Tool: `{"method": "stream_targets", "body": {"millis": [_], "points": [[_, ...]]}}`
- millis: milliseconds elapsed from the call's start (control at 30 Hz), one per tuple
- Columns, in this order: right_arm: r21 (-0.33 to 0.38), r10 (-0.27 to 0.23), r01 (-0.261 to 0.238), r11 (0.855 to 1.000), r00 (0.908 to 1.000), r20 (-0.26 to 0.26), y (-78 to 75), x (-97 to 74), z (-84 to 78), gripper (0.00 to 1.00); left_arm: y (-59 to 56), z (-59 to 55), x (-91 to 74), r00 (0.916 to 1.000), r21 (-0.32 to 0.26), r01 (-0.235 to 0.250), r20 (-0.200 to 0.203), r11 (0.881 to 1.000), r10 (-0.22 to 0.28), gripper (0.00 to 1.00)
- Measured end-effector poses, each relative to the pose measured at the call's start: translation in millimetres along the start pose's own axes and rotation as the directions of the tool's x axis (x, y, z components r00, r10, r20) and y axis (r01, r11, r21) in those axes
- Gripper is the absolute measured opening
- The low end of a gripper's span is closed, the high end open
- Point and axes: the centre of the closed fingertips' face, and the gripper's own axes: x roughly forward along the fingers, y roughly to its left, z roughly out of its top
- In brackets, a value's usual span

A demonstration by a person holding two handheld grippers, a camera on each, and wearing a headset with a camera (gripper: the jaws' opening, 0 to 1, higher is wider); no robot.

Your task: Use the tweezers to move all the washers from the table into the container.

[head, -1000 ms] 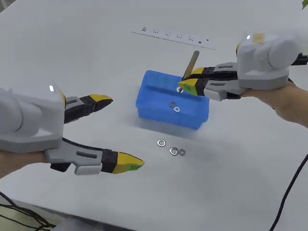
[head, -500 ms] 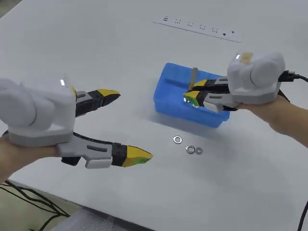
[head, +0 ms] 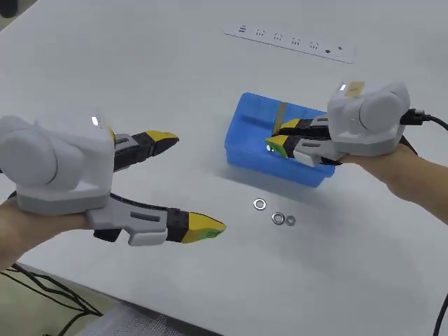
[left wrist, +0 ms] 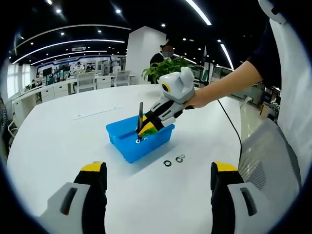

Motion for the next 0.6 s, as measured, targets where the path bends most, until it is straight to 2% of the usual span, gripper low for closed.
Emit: {"method": "stream_targets", "body": {"millis": [200, 400, 500, 600], "points": [[0.030, -0.008, 0.008, 1.000, 0.9999, 0.011, -2.0, -8.0, 8.4, 0.09, 5.3, 9.9, -0.9, 0.9998, -0.007, -0.005, 0.020, 1.000, 0.005, 0.93], [0.006, -0.027, 0.026, 1.000, 0.9991, 0.032, -4.9, -17.1, 20.0, 0.08, 12.3, 28.9, 8.9, 0.9987, 0.007, 0.014, 0.049, 1.000, -0.014, 0.91], [-0.003, -0.022, 0.022, 1.000, 0.9989, 0.042, -2.7, -20.2, 24.4, 0.08, 17.0, 43.3, 18.6, 0.9976, 0.032, 0.021, 0.065, 0.999, -0.023, 0.90], [-0.019, -0.015, 0.016, 1.000, 0.9989, 0.044, 2.0, -22.8, 26.7, 0.08, 22.6, 59.0, 31.6, 0.9973, 0.101, 0.013, 0.071, 0.995, -0.020, 0.83]]}}
